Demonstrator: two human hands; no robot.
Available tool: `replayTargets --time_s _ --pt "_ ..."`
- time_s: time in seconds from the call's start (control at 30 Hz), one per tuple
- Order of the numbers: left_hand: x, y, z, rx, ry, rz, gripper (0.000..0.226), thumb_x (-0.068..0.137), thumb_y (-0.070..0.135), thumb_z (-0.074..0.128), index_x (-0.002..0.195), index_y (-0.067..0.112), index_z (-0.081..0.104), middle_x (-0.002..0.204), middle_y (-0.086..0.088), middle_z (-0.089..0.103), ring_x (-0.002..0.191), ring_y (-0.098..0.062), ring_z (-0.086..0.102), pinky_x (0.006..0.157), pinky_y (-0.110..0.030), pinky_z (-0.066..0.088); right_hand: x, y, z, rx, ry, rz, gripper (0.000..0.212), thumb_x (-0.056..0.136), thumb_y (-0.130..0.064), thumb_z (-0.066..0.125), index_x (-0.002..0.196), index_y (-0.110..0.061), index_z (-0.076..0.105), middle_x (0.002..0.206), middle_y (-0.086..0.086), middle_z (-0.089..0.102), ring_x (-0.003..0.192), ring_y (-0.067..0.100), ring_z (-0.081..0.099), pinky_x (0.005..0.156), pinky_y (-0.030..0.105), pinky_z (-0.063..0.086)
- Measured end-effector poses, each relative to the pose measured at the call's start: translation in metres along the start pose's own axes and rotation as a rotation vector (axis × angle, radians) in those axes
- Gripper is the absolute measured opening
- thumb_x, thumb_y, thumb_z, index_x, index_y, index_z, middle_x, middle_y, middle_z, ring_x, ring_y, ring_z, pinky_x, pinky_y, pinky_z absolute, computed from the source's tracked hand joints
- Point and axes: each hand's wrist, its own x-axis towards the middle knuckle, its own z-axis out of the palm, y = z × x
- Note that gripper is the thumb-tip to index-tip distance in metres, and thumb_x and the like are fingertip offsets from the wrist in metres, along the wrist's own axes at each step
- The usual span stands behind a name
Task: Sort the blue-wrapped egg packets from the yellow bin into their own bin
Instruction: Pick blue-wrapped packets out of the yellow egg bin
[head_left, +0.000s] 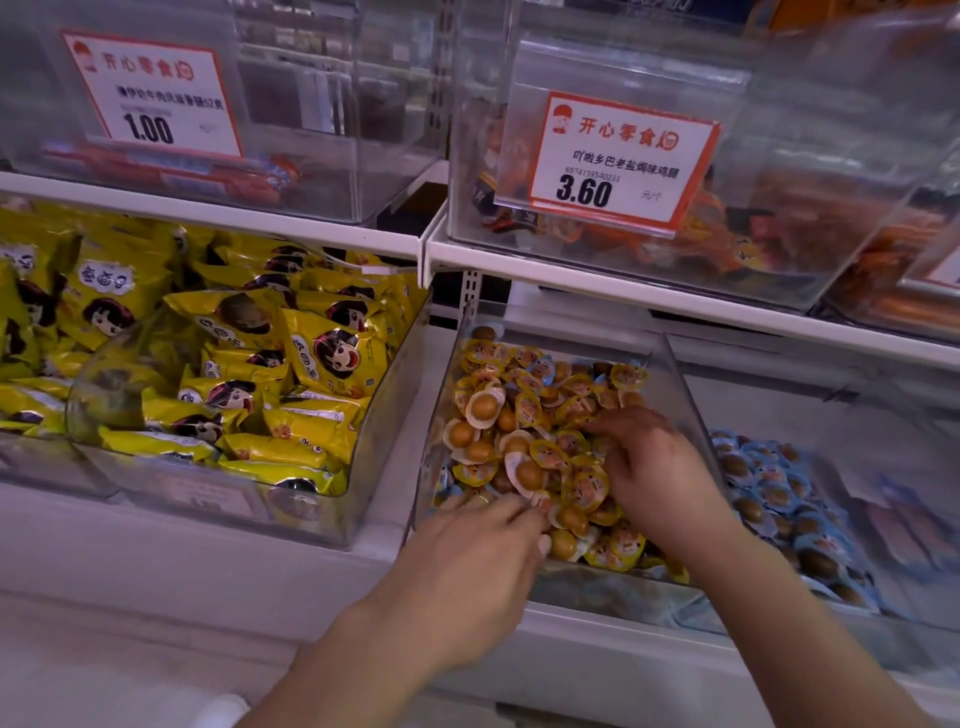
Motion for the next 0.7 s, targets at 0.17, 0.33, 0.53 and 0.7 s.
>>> replayTargets --time_s 0.17,0.33,0.53,0.7 --pt "0.003 -0.005 -0.008 -0.062 -0.063 -0.033 0.044 0.094 0.06 0.031 0.118 0.032 0.056 0.115 0.011 0.051 0.114 -0.015 0.048 0.096 -0.039 0.039 -0.001 -0.007 0.006 0.043 -0.109 -0.029 0.033 0.091 -0.004 0.055 0.117 -0.015 0.072 0.12 0.006 0.068 0.116 0.025 0.059 0.096 0.031 0.045" --pt "-0.004 -0.021 -0.016 -0.393 -0.062 -0.007 0.035 0.091 0.009 0.056 0.115 0.031 0.068 0.113 0.021 0.055 0.112 0.001 0.051 0.096 -0.019 0.042 -0.006 -0.03 0.002 0.169 -0.007 -0.254 0.03 0.088 -0.009 0.055 0.11 -0.015 0.074 0.108 0.0 0.071 0.108 0.02 0.062 0.094 0.035 0.049" --pt "-0.021 -0.03 -0.03 -0.632 0.329 -0.071 0.04 0.089 -0.004 0.061 0.1 0.032 0.075 0.102 0.022 0.064 0.102 -0.001 0.061 0.084 -0.014 0.046 -0.004 -0.046 0.026 0.05 -0.406 -0.32 0.035 0.094 -0.021 0.05 0.124 -0.03 0.066 0.119 -0.003 0.066 0.117 0.019 0.049 0.104 0.037 0.041" --pt "-0.025 -0.037 -0.043 -0.752 0.788 -0.278 0.027 0.098 0.011 0.057 0.101 0.034 0.071 0.084 0.01 0.063 0.066 -0.004 0.061 0.058 -0.014 0.048 0.001 -0.046 0.036 -0.166 -0.42 -0.253 0.046 0.089 -0.046 0.056 0.133 -0.032 0.056 0.136 -0.008 0.054 0.132 0.023 0.036 0.113 0.051 0.029"
